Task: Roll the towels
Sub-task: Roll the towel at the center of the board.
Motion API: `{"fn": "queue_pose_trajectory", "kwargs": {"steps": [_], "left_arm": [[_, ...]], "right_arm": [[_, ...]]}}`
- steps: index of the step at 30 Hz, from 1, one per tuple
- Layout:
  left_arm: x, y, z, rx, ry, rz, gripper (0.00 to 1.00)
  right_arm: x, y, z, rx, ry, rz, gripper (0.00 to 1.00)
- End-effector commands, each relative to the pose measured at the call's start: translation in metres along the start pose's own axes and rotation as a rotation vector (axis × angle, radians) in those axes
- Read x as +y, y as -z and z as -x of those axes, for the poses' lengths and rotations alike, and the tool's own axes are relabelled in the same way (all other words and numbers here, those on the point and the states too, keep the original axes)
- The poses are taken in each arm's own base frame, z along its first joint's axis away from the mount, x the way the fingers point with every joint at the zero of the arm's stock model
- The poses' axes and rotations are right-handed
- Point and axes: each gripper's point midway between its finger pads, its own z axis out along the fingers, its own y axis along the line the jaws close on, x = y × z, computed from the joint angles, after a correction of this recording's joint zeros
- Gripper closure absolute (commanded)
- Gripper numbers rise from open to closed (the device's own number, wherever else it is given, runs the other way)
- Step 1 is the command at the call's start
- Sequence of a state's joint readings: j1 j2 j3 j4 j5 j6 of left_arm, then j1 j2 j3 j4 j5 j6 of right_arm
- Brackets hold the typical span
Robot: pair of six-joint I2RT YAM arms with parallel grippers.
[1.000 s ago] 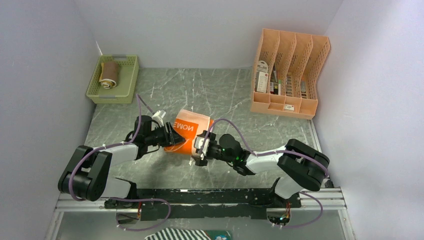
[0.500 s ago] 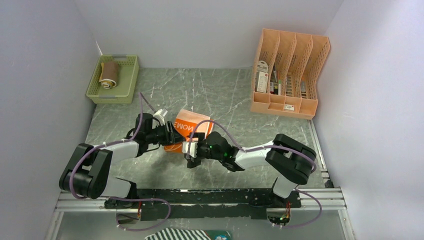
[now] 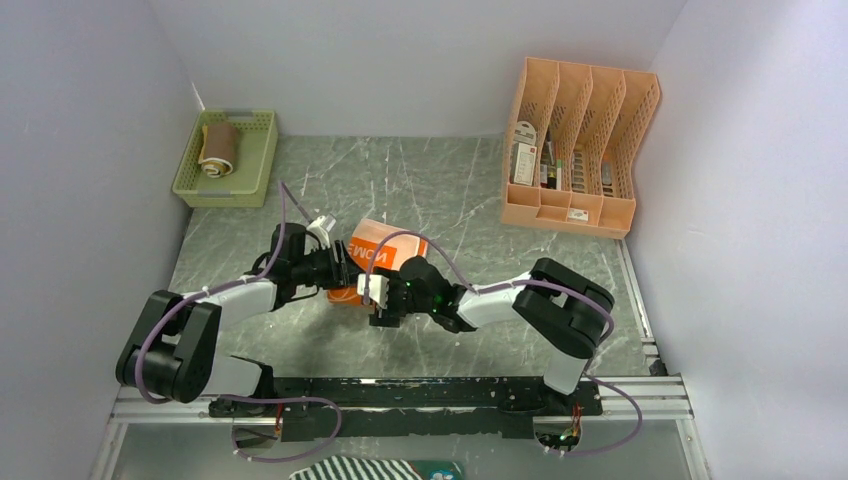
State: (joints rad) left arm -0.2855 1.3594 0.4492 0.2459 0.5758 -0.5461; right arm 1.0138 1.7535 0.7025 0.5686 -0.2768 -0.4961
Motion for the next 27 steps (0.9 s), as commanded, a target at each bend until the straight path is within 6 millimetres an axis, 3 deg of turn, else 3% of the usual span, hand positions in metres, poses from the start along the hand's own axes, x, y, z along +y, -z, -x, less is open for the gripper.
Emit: {"fn": "queue_pose_trajectory", "kwargs": {"steps": [1,6,11,14,19,25,27], "left_arm": [[-0.002,0.003,0.008,-0.008,-0.022,0.018,0.41],[-0.021,0.011,0.032,-0.059,-0.036,-0.002,0.40],[-0.043,0.043,0.078,-0.226,-0.091,0.035,0.31],[-0.050,0.062,0.090,-0.294,-0.108,0.049,0.29],[-0.057,0.072,0.081,-0.301,-0.140,0.010,0.29],[-0.042,0.053,0.052,-0.240,-0.101,-0.037,0.32],[-0.035,0.045,0.047,-0.244,-0.079,-0.051,0.33]], "right_arm": [[0.004,-0.002,-0.022,0.068,-0.107,0.021,0.34],[0.001,0.002,-0.029,0.088,-0.193,0.020,0.51],[-0.015,0.007,-0.033,0.135,-0.289,-0.049,0.64],[-0.018,0.011,-0.026,0.117,-0.376,-0.020,0.66],[-0.035,0.020,-0.012,0.044,-0.611,0.098,0.67],[-0.064,0.020,-0.012,0.026,-0.807,0.199,0.68],[-0.067,0.017,-0.023,0.034,-0.875,0.237,0.68]]}}
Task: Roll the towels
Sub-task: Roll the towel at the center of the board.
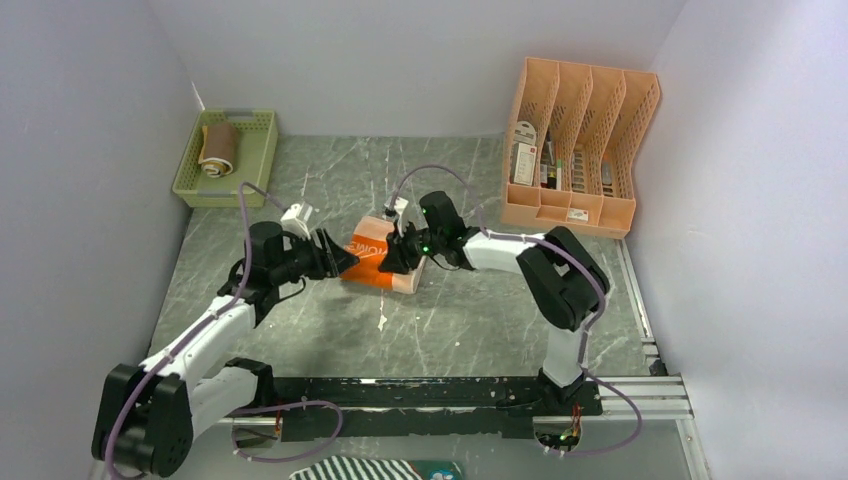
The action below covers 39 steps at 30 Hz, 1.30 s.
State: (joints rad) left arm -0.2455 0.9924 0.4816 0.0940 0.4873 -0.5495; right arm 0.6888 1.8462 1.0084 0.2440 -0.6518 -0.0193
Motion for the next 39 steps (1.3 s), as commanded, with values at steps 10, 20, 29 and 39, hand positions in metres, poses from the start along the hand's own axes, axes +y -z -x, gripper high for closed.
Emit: {"fn": "queue_pose_trajectory", "kwargs": {"steps": [10,20,29,39], "left_arm": [[0.026,-0.040,-0.017,0.017,0.057,-0.029,0.34],[0.053,-0.065,-0.013,0.065,0.050,0.077,0.36],[0.057,-0.070,-0.018,0.107,0.047,0.096,0.36],[0.059,-0.073,-0.025,0.141,0.045,0.116,0.36]], "right_arm": [[-0.013,-0.014,-0.042,0.153,-0.307,0.185,0.63],[-0.025,0.017,0.006,0.023,0.007,-0.078,0.00],[-0.007,0.058,0.051,-0.207,0.436,-0.360,0.00],[0.008,0.000,0.020,0.012,0.567,-0.417,0.00]]}}
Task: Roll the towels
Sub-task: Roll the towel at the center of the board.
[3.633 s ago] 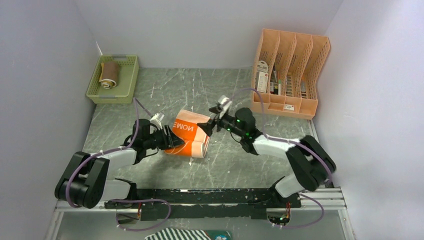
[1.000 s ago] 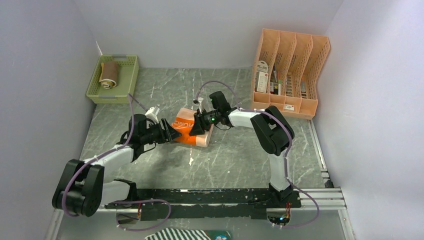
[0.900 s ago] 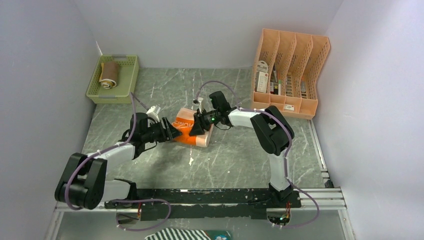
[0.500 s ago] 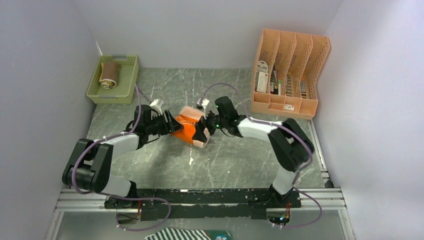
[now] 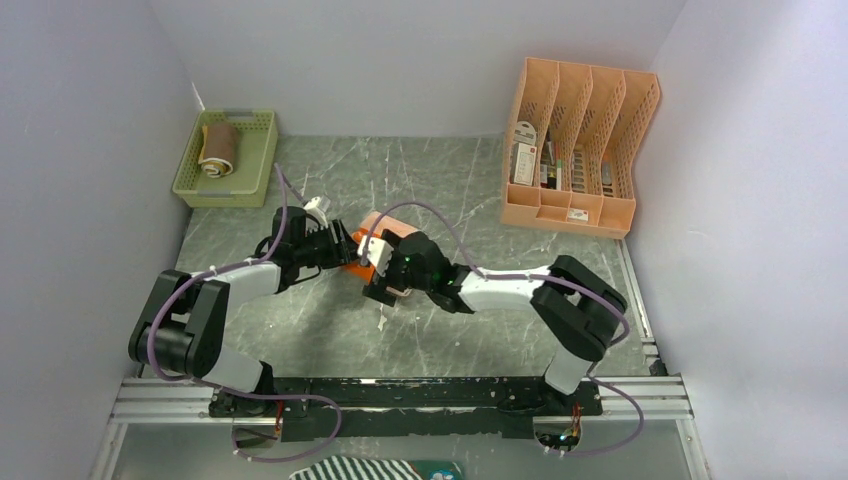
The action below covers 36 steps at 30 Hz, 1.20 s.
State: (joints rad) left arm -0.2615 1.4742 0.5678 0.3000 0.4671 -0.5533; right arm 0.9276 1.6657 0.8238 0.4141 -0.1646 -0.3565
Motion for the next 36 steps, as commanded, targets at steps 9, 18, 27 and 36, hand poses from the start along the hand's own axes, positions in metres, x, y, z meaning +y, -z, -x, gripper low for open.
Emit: {"fn": "queue_pose_trajectory", "kwargs": {"steps": [9,18,27,36], "left_arm": [[0.006,-0.001,0.003,0.022,-0.025,0.063,0.36],[0.004,0.006,0.008,0.033,-0.024,0.084,0.35],[-0.022,0.067,0.064,-0.137,-0.064,0.087,0.32],[-0.042,0.093,0.058,-0.149,-0.076,0.036,0.32]], "right_arm": [[-0.014,-0.024,-0.039,0.249,0.147,-0.165,0.08],[-0.014,-0.024,-0.065,0.361,0.123,-0.185,0.28],[0.025,-0.029,-0.025,0.211,-0.198,0.050,0.54],[0.011,-0.029,0.002,0.061,-0.678,0.277,0.57]]}}
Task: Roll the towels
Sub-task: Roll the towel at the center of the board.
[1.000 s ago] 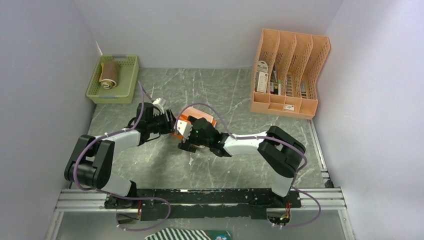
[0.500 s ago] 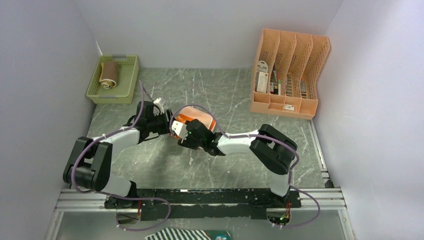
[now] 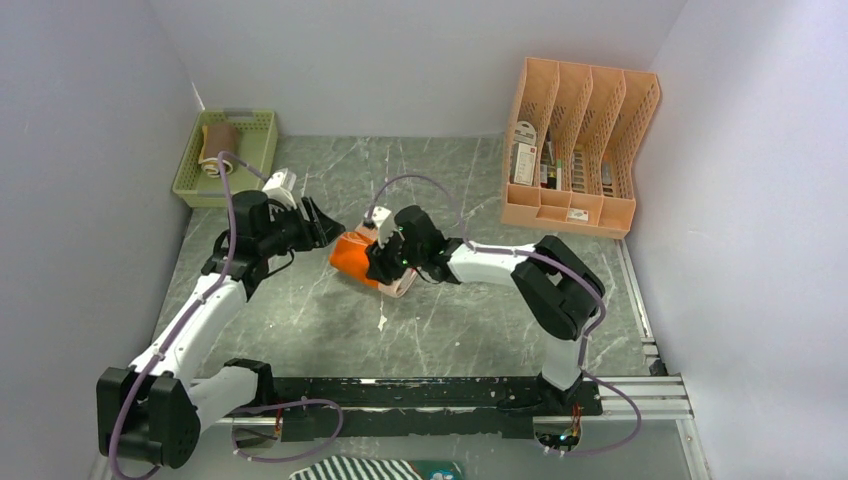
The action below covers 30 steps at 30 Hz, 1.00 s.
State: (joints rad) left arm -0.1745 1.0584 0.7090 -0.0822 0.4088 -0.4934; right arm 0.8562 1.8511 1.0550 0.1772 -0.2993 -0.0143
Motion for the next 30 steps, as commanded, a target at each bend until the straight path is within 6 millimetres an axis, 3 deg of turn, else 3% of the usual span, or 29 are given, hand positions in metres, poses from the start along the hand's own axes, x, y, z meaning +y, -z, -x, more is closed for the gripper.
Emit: {"fn": "queue_pose_trajectory", "kwargs": {"steps": [1,9,14,21,24,26,27,30], "left_arm": [[0.001,0.006,-0.024,0.075,0.023,-0.014,0.32],[0.001,-0.003,-0.044,0.080,0.078,-0.081,0.31],[0.004,-0.031,-0.046,0.089,0.113,-0.138,0.32],[0.011,-0.074,-0.039,0.119,0.110,-0.160,0.34],[0.015,-0.086,-0.039,0.136,0.104,-0.150,0.34],[0.018,-0.091,-0.041,0.147,0.099,-0.139,0.34],[0.020,-0.093,-0.042,0.154,0.099,-0.135,0.34],[0.023,-0.095,-0.045,0.166,0.098,-0.125,0.34]], "right_arm": [[0.011,0.006,0.023,-0.076,-0.274,0.207,0.58],[0.001,0.004,0.031,-0.109,-0.453,0.367,0.54],[-0.008,-0.011,0.015,-0.079,-0.515,0.399,0.51],[-0.022,-0.021,0.011,-0.046,-0.507,0.377,0.44],[-0.033,-0.020,0.012,-0.030,-0.450,0.314,0.37],[-0.040,-0.019,0.014,-0.021,-0.386,0.255,0.27],[-0.044,-0.017,0.017,-0.018,-0.345,0.218,0.05],[-0.058,-0.007,0.025,-0.009,-0.198,0.075,0.00]]}}
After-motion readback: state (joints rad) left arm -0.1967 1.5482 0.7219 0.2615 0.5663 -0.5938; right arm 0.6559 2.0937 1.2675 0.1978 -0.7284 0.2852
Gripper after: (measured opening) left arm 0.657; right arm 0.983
